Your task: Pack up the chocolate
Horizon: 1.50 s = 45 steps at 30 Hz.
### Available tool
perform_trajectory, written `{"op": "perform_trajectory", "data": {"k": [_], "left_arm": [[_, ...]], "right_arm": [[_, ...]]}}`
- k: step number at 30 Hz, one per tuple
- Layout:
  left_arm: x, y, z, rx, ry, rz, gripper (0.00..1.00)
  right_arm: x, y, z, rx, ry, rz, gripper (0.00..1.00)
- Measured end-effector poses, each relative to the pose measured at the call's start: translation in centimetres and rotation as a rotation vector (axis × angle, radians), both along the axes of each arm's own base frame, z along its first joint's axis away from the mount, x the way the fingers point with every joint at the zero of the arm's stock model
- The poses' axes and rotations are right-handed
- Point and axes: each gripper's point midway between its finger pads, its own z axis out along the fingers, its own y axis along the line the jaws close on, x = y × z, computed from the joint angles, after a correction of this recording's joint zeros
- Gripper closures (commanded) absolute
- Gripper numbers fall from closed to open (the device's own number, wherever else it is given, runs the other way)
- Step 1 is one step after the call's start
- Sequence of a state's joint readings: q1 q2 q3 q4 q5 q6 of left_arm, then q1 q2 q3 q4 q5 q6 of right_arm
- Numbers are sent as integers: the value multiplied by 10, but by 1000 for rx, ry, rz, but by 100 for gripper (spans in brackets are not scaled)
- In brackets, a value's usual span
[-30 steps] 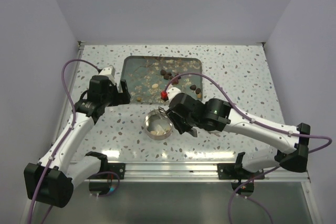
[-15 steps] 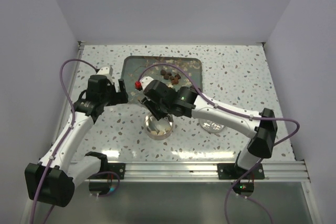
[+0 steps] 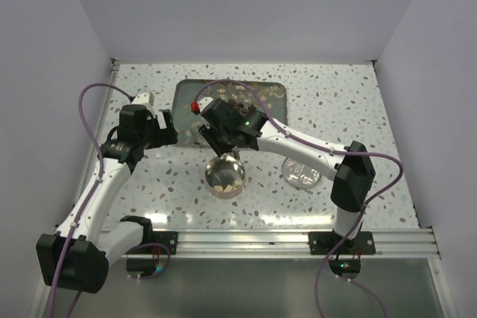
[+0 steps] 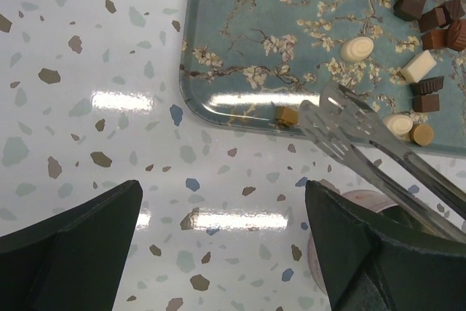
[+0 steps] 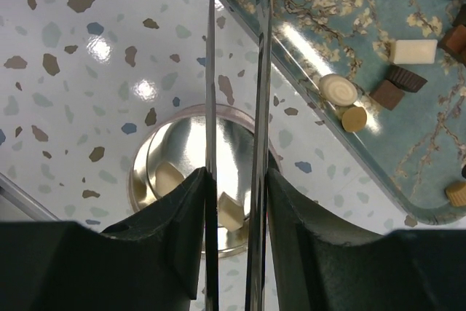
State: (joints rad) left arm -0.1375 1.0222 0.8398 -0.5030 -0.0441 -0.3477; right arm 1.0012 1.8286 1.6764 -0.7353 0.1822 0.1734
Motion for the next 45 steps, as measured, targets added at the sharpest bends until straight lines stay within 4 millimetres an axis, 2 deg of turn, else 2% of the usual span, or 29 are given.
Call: {"op": "perform_trajectory", "data": {"k": [6,13,21,32,45], "left_arm": [[0,-1,0,-4,1,-5,0],[0,-2,-1,-6,4,-7,0],[0,0,-2,-8,6,-4,0],[-3,1,-9,-9,23,-2,0],[-3,0,-9,-11,25,-4,0]], "right_arm": [[-1,12,-14,2,32,24,60],[0,16,-28,-19,53,28,60],[2,18,-27,-17,46,25,59],[13,23,-8,7,-8,9,59],[15,20,-22,-35,5,-1,56]]}}
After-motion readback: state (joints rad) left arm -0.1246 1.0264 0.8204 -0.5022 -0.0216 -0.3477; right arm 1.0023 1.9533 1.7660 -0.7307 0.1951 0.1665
